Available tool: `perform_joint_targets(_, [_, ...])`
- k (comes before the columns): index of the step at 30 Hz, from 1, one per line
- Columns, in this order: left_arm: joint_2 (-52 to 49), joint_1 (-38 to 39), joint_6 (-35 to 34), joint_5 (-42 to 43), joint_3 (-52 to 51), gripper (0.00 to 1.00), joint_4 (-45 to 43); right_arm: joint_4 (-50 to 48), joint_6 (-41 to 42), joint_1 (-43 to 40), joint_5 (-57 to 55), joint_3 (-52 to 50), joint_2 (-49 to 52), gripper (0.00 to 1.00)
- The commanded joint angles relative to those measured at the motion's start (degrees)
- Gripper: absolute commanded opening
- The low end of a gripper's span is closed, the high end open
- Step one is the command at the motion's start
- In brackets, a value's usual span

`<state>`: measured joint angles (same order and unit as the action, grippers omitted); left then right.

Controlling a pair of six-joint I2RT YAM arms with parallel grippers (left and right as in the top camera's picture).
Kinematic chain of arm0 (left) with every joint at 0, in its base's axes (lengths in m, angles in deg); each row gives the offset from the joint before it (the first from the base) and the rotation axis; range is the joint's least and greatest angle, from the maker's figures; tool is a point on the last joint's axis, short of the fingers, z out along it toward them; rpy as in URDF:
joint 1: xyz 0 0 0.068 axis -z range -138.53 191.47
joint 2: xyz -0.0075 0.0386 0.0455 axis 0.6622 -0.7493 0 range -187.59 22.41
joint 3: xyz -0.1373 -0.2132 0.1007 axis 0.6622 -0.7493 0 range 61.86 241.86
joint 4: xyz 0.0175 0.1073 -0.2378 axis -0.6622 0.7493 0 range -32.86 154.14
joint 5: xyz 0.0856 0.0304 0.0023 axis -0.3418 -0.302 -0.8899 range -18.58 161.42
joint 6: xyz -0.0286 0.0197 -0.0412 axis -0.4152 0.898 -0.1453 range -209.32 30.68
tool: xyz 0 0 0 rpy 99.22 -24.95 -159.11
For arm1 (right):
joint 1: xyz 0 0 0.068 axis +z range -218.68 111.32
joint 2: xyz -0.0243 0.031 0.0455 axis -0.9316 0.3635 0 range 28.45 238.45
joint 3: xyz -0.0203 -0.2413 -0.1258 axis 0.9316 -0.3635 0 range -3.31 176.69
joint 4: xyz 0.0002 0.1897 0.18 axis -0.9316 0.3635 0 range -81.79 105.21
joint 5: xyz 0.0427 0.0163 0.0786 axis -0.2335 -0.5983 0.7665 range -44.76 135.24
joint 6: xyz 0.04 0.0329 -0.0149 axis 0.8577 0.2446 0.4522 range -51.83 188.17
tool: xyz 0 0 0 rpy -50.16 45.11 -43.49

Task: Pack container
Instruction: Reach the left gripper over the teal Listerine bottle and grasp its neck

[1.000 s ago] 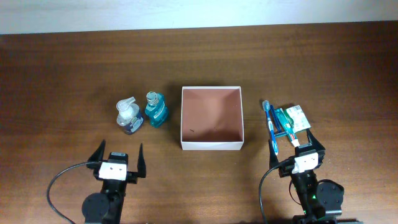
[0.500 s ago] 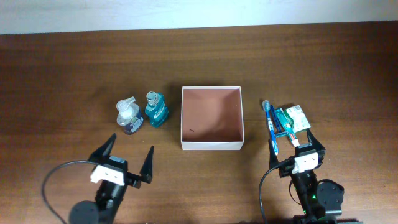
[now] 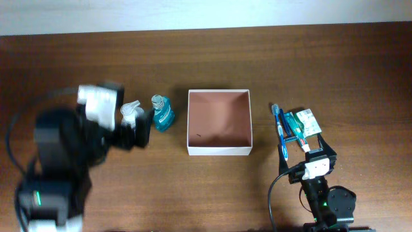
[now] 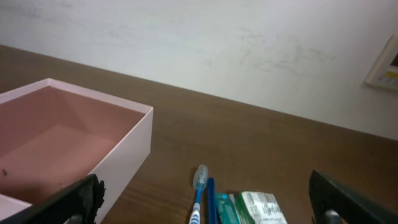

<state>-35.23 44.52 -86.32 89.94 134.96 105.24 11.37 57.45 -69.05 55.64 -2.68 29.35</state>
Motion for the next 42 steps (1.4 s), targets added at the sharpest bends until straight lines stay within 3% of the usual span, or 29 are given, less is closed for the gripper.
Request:
perform_joint_targets(1, [-12.5,0.2,1.8,-0.4,12.7,0.99,7.5,0.4,0.2,-0.5,-0.3,-0.3,-0.5,0.98])
perform_joint_targets(5, [-23.4,0.3,1.7,1.0,20.1,0.99,12.0,0.4,0.2,-0.5,-0.3,-0.3,-0.5,0.98])
perform_joint_targets(13, [-34.5,0.3,1.8,3.4,20.5,0.99,9.9,0.4,0.2,-0.5,-0.3,-0.3,-0.5,0.98])
perform_joint_targets(17, [-35.5,0.5,1.8,3.3,20.5,0.98,10.5,0.4,0.2,-0.5,-0.3,-0.3,-0.5,0.98])
perform_joint_targets(20, [-35.3,2.2,5.5,2.5,20.5,0.89,10.5,0.4,0.2,-0.5,-0.3,-0.3,-0.5,0.98])
perform_joint_targets(21, [-35.3,3.1,6.4,1.1,20.5,0.85,10.5,0.4,0.2,-0.5,-0.3,-0.3,-0.5,0.98])
perform_joint_targets(31, [-35.4,12.0,5.0,-18.6,20.5,0.85,10.5,0.4,0.2,-0.5,-0.3,-0.3,-0.5,0.98])
perform_joint_targets(42, [-39.9,12.1,3.0,-17.8,19.9,0.82,11.0,0.4,0.2,-0.5,-0.3,-0.3,-0.5,0.98])
